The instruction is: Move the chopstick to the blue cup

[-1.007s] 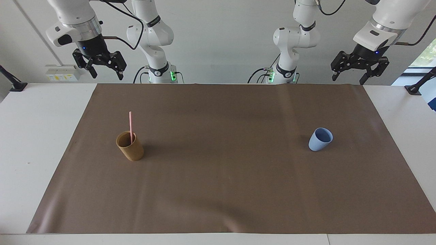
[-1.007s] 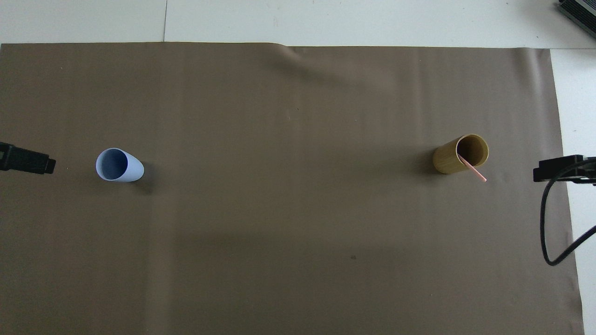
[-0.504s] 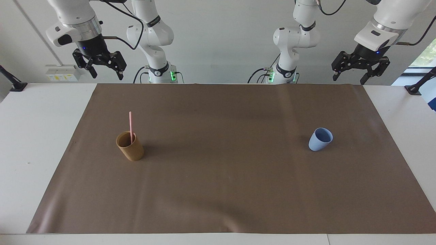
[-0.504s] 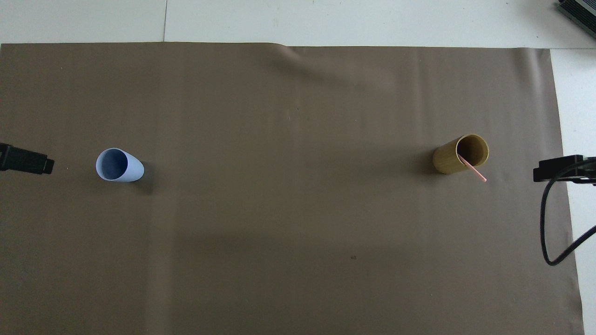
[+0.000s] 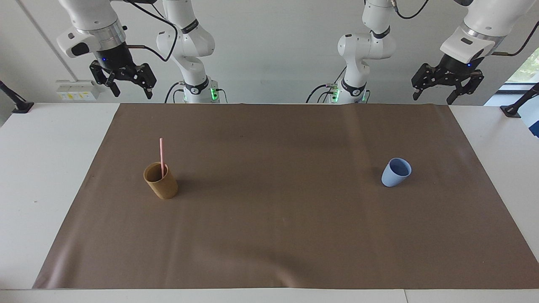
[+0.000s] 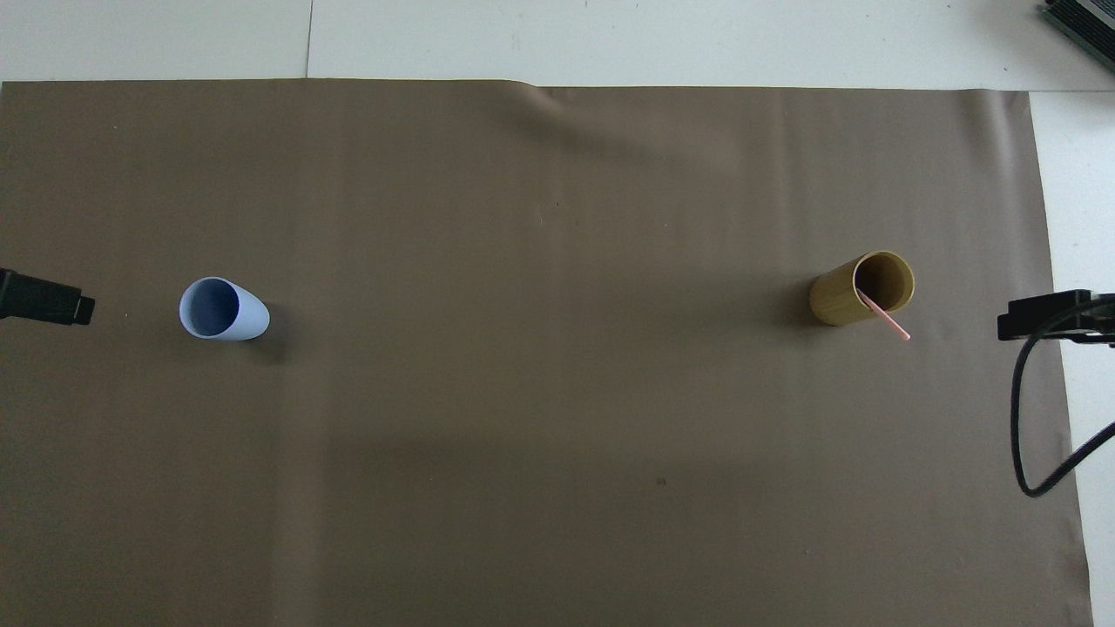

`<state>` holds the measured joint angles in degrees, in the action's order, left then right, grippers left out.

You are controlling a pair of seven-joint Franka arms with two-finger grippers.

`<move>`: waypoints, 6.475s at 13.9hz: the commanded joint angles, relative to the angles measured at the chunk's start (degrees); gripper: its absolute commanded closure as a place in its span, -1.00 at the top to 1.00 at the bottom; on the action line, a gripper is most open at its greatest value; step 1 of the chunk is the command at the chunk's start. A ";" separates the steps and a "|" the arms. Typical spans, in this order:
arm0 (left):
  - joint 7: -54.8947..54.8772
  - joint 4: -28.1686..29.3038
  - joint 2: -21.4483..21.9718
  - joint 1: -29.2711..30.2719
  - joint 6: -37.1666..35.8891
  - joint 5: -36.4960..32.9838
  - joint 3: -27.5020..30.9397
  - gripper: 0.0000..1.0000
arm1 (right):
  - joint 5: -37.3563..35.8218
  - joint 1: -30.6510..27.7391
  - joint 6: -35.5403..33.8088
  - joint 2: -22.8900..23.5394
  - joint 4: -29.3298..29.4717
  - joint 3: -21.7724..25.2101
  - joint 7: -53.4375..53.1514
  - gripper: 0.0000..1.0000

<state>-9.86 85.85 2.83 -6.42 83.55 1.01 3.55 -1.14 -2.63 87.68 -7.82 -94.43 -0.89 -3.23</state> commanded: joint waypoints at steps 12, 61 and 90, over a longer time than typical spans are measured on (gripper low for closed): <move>0.64 -0.59 0.07 0.09 -0.76 -0.92 -0.04 1.00 | 1.14 -0.80 0.91 -1.59 -1.81 -0.25 -0.55 1.00; -6.57 27.87 -9.33 5.54 38.78 0.39 -0.48 1.00 | 1.23 -0.97 3.99 -0.71 -1.90 -0.34 -0.47 1.00; 29.32 28.59 -8.01 -19.21 43.62 4.28 -0.74 -1.00 | 1.23 -1.06 3.90 -0.71 -1.90 -0.08 -0.47 1.00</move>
<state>11.40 115.52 -4.19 -20.41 124.94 7.59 1.78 -1.14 -2.76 90.42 -7.79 -95.20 -0.73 -3.24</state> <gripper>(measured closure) 0.952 0.000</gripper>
